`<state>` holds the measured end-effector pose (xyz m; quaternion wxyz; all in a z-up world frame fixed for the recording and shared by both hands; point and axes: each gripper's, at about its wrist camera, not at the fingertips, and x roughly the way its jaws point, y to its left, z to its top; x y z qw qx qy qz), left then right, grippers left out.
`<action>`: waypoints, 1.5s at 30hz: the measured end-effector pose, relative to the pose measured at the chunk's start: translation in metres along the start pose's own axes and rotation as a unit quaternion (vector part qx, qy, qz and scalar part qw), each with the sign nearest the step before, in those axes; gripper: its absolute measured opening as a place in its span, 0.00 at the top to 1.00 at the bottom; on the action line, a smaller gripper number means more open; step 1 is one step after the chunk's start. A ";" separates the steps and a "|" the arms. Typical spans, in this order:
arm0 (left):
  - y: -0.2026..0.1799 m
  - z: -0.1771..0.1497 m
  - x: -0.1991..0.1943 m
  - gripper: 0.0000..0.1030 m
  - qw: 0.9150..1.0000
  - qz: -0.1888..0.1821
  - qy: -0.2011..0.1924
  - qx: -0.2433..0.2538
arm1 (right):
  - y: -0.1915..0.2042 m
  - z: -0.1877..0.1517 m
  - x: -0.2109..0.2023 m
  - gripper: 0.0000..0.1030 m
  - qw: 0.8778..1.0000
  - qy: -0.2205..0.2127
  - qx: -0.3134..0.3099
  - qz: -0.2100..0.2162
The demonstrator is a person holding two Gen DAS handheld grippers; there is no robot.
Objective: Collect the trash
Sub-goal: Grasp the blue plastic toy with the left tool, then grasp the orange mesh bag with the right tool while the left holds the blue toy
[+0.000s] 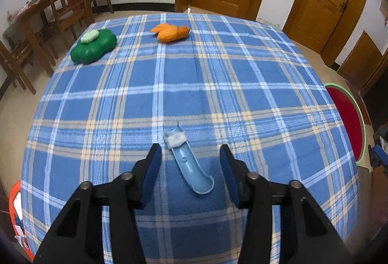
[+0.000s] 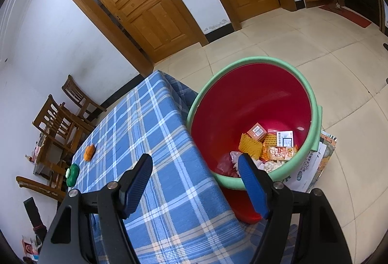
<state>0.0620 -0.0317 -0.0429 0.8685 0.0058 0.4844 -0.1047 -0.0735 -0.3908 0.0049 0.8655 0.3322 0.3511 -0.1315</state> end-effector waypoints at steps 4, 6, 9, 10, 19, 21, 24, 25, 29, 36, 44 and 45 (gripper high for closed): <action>0.005 -0.004 0.007 0.65 1.000 -0.011 0.014 -0.010 | 0.005 -0.001 0.001 0.27 1.000 0.004 -0.004 0.002; 0.008 -0.006 0.012 0.73 0.999 -0.019 0.024 -0.020 | 0.007 -0.001 0.002 0.27 1.000 0.005 -0.008 0.003; 0.010 -0.006 0.012 0.83 0.999 -0.022 0.020 -0.020 | 0.013 -0.002 0.001 0.27 1.000 0.005 -0.015 0.005; 0.011 -0.006 0.012 0.83 0.999 -0.025 0.020 -0.022 | 0.016 -0.001 0.002 0.27 1.000 0.006 -0.017 0.006; 0.019 0.000 0.010 0.83 0.999 -0.038 0.016 -0.031 | 0.057 0.008 0.002 0.27 0.998 0.016 -0.058 0.032; 0.023 0.005 0.008 0.83 0.999 -0.037 0.010 -0.035 | 0.070 0.013 0.004 0.27 0.997 0.023 -0.069 0.040; 0.029 0.016 0.000 0.83 0.999 -0.033 -0.006 -0.040 | 0.094 0.021 0.008 0.27 0.994 0.032 -0.092 0.052; 0.032 0.022 -0.004 0.83 0.999 -0.031 -0.015 -0.041 | 0.100 0.022 0.009 0.27 0.993 0.033 -0.098 0.053; 0.045 0.041 -0.008 0.83 0.998 -0.012 -0.035 -0.051 | 0.135 0.029 0.018 0.27 0.989 0.041 -0.132 0.060; 0.083 0.077 -0.008 0.83 0.995 0.014 -0.057 -0.085 | 0.197 0.033 0.046 0.27 0.978 0.056 -0.190 0.071; 0.120 0.107 0.003 0.83 0.990 0.038 -0.070 -0.115 | 0.258 0.022 0.106 0.27 0.968 0.080 -0.224 0.077; 0.126 0.112 0.005 0.83 0.989 0.041 -0.072 -0.119 | 0.264 0.020 0.113 0.27 0.967 0.083 -0.227 0.079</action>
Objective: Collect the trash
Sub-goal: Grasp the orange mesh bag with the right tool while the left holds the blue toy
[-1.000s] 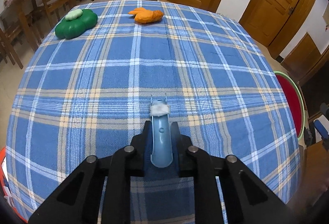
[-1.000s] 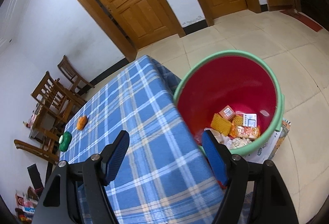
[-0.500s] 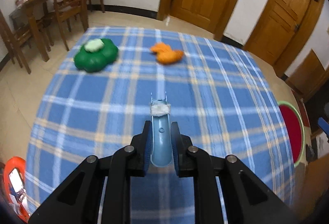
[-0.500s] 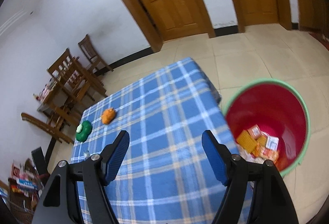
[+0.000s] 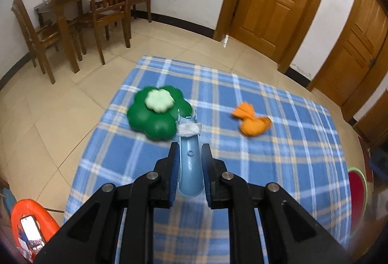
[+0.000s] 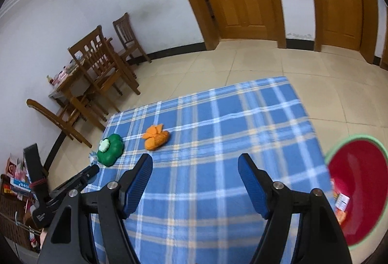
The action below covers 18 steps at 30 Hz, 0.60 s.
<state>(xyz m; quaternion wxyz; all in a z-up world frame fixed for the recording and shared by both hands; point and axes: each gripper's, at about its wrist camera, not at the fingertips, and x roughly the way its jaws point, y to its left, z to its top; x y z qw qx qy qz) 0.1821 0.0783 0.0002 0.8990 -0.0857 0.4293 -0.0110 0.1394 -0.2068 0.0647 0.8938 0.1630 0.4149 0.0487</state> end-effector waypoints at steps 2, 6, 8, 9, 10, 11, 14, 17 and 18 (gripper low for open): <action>0.007 0.007 0.005 0.83 1.000 0.006 -0.003 -0.006 | 0.012 0.004 0.019 0.27 1.000 0.007 -0.010 0.004; 0.016 0.015 0.013 0.83 1.000 0.013 -0.008 -0.015 | 0.034 0.009 0.058 0.27 0.999 0.024 -0.028 0.014; 0.019 0.016 0.018 0.83 1.000 0.014 -0.009 -0.017 | 0.045 0.009 0.077 0.27 0.999 0.032 -0.037 0.013; 0.021 0.015 0.021 0.83 1.000 0.015 -0.010 -0.018 | 0.049 0.009 0.084 0.27 0.999 0.034 -0.041 0.010; 0.022 0.014 0.023 0.83 1.000 0.014 -0.010 -0.021 | 0.053 0.009 0.092 0.27 0.998 0.037 -0.045 0.008; 0.024 0.014 0.026 0.83 1.000 0.013 -0.011 -0.023 | 0.057 0.008 0.103 0.27 0.998 0.040 -0.049 0.003; 0.027 0.011 0.036 0.83 0.999 0.010 -0.009 -0.033 | 0.062 0.006 0.123 0.27 0.997 0.051 -0.049 -0.003; 0.031 0.007 0.044 0.83 0.999 0.006 -0.007 -0.038 | 0.064 0.005 0.141 0.27 0.997 0.055 -0.053 -0.013; 0.032 0.006 0.044 0.83 0.999 0.005 -0.008 -0.038 | 0.066 0.004 0.148 0.27 0.997 0.055 -0.058 -0.019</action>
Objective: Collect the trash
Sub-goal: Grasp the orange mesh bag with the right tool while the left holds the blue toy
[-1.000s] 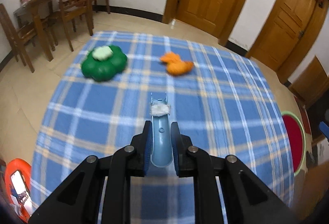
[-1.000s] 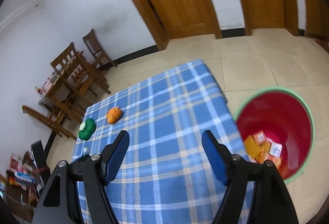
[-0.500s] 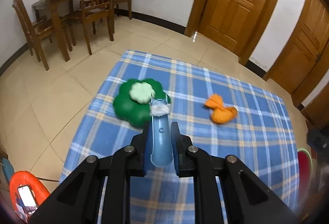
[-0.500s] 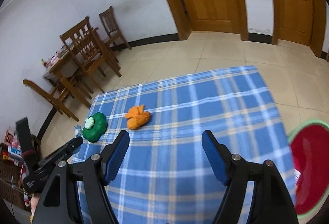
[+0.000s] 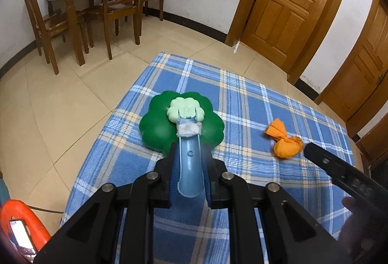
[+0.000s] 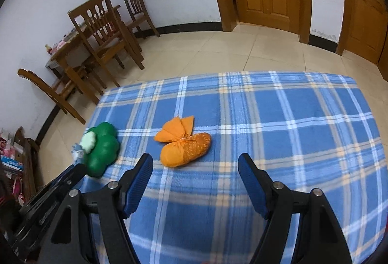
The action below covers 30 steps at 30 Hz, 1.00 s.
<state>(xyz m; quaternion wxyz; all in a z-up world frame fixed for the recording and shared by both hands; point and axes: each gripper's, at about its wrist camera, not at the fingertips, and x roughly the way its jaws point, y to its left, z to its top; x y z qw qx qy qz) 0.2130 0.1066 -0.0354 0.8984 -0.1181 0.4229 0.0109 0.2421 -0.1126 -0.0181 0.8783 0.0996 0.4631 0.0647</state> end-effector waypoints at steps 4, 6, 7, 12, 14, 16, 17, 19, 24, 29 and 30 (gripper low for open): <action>0.004 -0.001 0.002 0.83 1.000 -0.006 -0.007 -0.001 | 0.004 0.003 0.018 0.27 1.000 0.002 -0.005 -0.013; 0.005 -0.001 0.001 0.83 1.000 -0.009 -0.008 -0.001 | 0.004 0.004 0.024 0.30 1.000 0.002 -0.006 -0.018; 0.005 -0.002 0.001 0.83 1.000 -0.011 -0.007 -0.002 | 0.004 0.004 0.027 0.33 1.000 0.003 -0.006 -0.018; 0.006 -0.003 0.001 0.83 1.000 -0.017 -0.006 -0.001 | 0.006 0.002 0.028 0.48 1.000 0.002 -0.011 0.001; 0.007 -0.003 0.001 0.83 1.000 -0.018 -0.005 0.000 | 0.008 0.002 0.026 0.57 1.000 0.001 -0.013 0.008; 0.005 -0.003 -0.001 0.83 1.000 -0.022 -0.002 0.002 | 0.008 0.000 0.024 0.61 1.000 0.000 -0.017 0.010; 0.005 -0.002 -0.002 0.83 1.000 -0.024 -0.002 0.002 | 0.007 -0.001 0.022 0.64 1.000 -0.001 -0.016 0.012; 0.003 -0.003 -0.006 0.83 1.000 -0.029 -0.002 0.003 | 0.004 -0.003 0.017 0.67 1.000 -0.004 -0.011 0.017; -0.004 -0.007 -0.016 0.83 0.999 -0.038 -0.004 0.006 | -0.008 -0.009 -0.004 0.74 0.999 -0.016 0.003 0.032; -0.014 -0.012 -0.028 0.83 0.999 -0.050 -0.002 0.012 | -0.023 -0.019 -0.033 0.75 0.998 -0.030 0.022 0.044; -0.016 -0.013 -0.031 0.83 0.999 -0.053 -0.002 0.013 | -0.027 -0.021 -0.039 0.75 0.998 -0.033 0.027 0.048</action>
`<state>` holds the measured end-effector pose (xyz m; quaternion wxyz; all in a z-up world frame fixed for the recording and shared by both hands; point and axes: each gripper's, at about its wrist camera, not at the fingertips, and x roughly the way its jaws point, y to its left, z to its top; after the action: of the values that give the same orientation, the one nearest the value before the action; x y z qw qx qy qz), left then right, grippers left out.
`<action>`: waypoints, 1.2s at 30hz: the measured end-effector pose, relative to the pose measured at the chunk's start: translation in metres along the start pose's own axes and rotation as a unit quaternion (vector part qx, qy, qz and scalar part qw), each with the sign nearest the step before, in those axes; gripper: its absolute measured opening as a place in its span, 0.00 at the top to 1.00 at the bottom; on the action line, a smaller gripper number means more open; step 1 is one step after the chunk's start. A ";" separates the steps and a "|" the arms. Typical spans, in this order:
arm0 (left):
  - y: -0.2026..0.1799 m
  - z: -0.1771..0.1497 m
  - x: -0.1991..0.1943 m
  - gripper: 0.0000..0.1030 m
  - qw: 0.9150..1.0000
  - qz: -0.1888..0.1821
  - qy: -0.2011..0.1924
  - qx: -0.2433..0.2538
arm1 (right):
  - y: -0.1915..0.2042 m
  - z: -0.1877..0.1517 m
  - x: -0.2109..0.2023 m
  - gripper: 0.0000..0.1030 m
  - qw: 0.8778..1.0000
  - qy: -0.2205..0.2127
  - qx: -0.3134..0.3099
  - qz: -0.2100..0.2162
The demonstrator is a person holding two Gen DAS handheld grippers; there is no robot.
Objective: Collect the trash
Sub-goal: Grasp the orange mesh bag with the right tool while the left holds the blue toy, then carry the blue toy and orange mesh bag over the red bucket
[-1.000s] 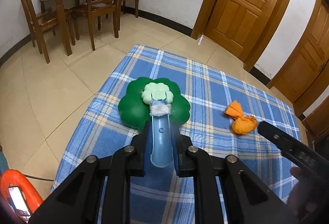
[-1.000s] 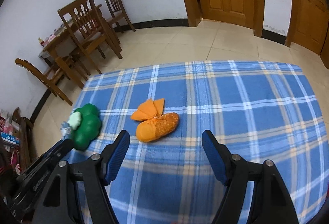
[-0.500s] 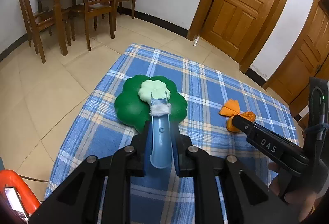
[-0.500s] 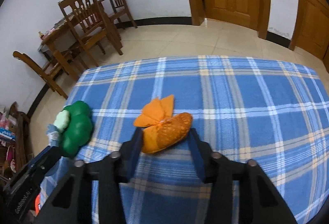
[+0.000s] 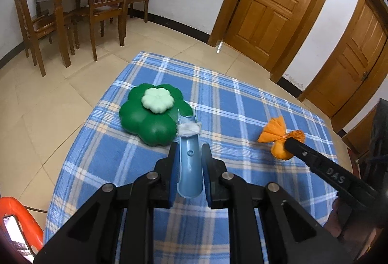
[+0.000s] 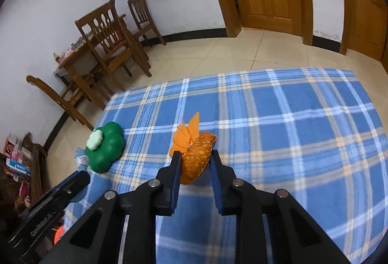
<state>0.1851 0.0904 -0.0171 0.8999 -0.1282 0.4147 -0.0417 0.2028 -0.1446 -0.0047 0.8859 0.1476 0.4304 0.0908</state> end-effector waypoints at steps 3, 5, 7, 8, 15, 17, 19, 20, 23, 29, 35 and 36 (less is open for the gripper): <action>-0.008 -0.004 -0.007 0.83 1.000 -0.009 0.001 0.002 | -0.010 -0.006 -0.021 0.75 1.000 -0.008 0.014 0.007; -0.013 -0.006 -0.011 0.83 1.000 -0.014 0.001 0.004 | -0.017 -0.010 -0.033 0.75 1.000 -0.013 0.021 0.008; -0.020 -0.009 -0.017 0.83 1.000 -0.020 0.001 0.008 | -0.023 -0.014 -0.045 0.75 0.999 -0.018 0.027 0.008; -0.023 -0.010 -0.019 0.83 1.000 -0.022 0.001 0.010 | -0.027 -0.017 -0.053 0.75 0.999 -0.022 0.031 0.008; -0.053 -0.021 -0.037 0.83 0.999 -0.042 0.001 0.033 | -0.054 -0.036 -0.098 0.75 0.997 -0.046 0.058 0.003; -0.064 -0.024 -0.042 0.83 0.998 -0.051 0.003 0.042 | -0.063 -0.040 -0.108 0.75 0.996 -0.051 0.066 0.000; -0.074 -0.026 -0.046 0.83 0.997 -0.060 0.005 0.048 | -0.073 -0.044 -0.119 0.75 0.996 -0.057 0.074 -0.004; -0.077 -0.027 -0.047 0.83 0.997 -0.063 0.005 0.051 | -0.078 -0.046 -0.125 0.75 0.995 -0.060 0.079 -0.005; -0.094 -0.032 -0.054 0.83 0.995 -0.075 0.006 0.065 | -0.090 -0.053 -0.139 0.75 0.994 -0.068 0.091 -0.012; -0.124 -0.038 -0.063 0.83 0.991 -0.097 0.010 0.090 | -0.120 -0.068 -0.174 0.75 0.988 -0.091 0.120 -0.030; -0.155 -0.045 -0.067 0.83 0.986 -0.116 0.019 0.119 | -0.150 -0.083 -0.206 0.75 0.981 -0.115 0.149 -0.050; -0.164 -0.047 -0.067 0.83 0.985 -0.119 0.021 0.126 | -0.155 -0.085 -0.210 0.75 0.980 -0.118 0.152 -0.053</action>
<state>0.1109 -0.0641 0.0470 0.8887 -0.0610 0.4062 -0.2035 0.0118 -0.3350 0.0474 0.9012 0.2673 0.3386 -0.0414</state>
